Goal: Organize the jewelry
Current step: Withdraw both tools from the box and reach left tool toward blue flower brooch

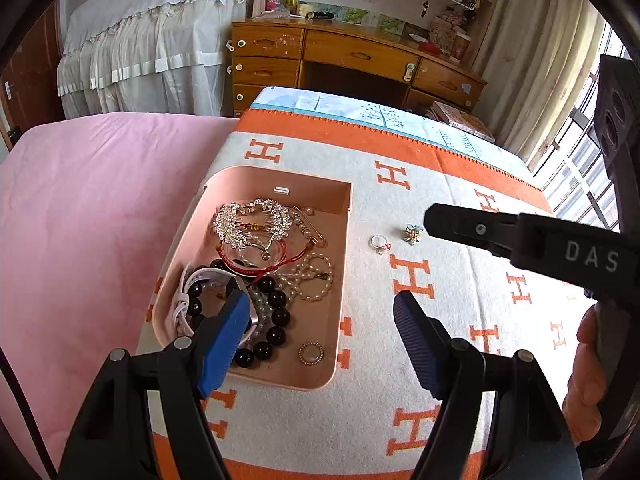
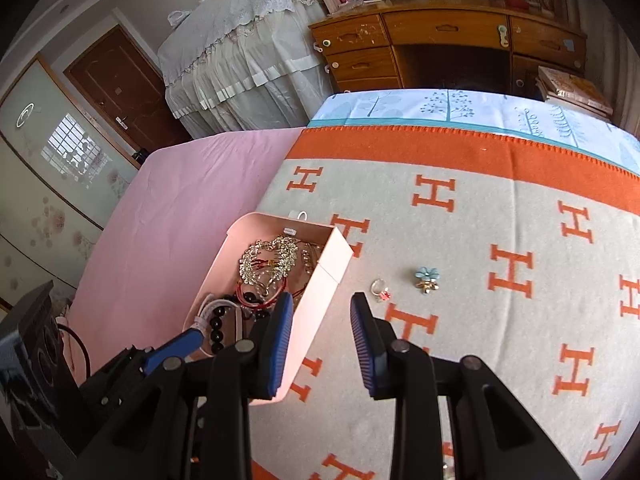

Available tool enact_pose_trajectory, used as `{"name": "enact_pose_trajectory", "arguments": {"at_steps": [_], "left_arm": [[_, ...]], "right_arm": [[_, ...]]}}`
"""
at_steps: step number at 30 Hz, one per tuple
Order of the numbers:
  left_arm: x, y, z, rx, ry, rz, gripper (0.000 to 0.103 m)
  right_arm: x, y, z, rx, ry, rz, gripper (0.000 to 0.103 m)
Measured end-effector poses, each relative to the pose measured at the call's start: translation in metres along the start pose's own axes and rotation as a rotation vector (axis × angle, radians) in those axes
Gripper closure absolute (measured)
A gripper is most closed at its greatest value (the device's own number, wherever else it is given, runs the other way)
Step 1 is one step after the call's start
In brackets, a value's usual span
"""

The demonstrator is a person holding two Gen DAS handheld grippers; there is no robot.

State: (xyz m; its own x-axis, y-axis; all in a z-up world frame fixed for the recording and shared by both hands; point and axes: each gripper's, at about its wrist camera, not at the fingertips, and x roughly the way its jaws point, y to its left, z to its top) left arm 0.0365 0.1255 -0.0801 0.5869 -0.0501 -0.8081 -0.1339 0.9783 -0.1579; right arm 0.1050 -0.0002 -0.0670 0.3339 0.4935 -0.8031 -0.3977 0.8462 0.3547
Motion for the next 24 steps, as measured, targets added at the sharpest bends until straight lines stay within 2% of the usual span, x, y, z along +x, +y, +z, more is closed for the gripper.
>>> {"name": "enact_pose_trajectory", "arguments": {"at_steps": [10,19,24], "left_arm": [[-0.015,-0.031,-0.005,0.061,-0.019,-0.018,0.03],[-0.017,-0.067,-0.013,0.131,-0.014,-0.065,0.03],[-0.012,-0.093,-0.026,0.214,0.01,-0.106,0.03]], "right_arm": [[-0.057,-0.029,-0.031,-0.022,-0.094,-0.088,0.073],[-0.081,-0.068,-0.06,0.015,-0.117,-0.143,0.073],[-0.086,-0.086,-0.074,0.021,-0.119,-0.162,0.073]]}}
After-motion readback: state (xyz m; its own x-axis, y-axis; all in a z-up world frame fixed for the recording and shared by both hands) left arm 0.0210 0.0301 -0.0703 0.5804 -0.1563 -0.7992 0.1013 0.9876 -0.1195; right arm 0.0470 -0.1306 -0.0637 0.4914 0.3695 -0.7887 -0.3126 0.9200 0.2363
